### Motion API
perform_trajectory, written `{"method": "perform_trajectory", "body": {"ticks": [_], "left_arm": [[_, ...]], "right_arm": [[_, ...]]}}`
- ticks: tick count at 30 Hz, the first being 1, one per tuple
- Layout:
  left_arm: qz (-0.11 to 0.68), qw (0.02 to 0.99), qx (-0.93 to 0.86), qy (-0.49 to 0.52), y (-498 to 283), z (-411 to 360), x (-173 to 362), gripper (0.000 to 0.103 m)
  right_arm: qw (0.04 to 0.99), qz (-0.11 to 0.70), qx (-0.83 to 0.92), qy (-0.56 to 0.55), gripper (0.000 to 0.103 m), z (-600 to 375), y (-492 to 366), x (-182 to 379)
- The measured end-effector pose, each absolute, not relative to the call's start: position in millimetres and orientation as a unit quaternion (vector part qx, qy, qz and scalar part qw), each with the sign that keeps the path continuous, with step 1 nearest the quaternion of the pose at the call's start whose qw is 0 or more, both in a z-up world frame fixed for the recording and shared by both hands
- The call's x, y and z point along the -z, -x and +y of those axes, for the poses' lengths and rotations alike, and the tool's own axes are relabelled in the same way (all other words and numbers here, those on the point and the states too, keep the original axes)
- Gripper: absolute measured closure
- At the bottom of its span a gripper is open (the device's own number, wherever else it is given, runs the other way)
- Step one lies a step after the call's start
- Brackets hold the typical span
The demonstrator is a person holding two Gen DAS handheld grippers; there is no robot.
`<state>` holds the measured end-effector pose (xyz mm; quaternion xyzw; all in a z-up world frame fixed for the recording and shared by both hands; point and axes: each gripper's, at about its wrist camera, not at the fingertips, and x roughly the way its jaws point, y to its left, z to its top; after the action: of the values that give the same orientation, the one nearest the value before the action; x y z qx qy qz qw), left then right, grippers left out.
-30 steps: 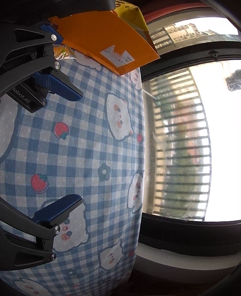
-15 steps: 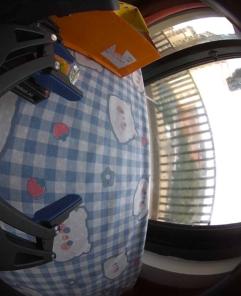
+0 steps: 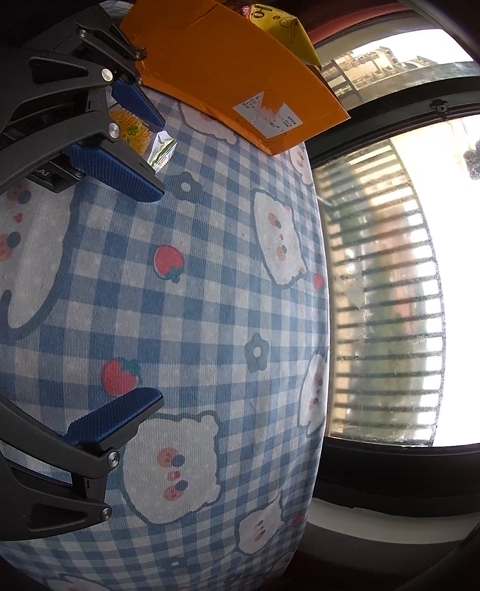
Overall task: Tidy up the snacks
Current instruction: 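Grasp the small yellow candy packet with the left tool, then carry the yellow candy over the orange box with the left tool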
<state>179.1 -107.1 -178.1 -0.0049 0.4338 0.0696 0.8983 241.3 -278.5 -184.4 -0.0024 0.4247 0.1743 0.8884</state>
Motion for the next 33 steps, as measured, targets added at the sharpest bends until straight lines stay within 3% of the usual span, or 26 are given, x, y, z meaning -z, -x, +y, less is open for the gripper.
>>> {"method": "perform_trajectory", "body": {"ticks": [18,33], "left_arm": [[0.427,0.904,-0.010,-0.022,-108,-119,159,0.059],[0.374,0.927,0.006,-0.006,-84,-99,84,0.059]], "right_arm": [[0.893,0.425,-0.146,-0.036,0.001,-296,-159,171],[0.920,0.362,-0.145,-0.038,0.001,-289,-129,93]]}}
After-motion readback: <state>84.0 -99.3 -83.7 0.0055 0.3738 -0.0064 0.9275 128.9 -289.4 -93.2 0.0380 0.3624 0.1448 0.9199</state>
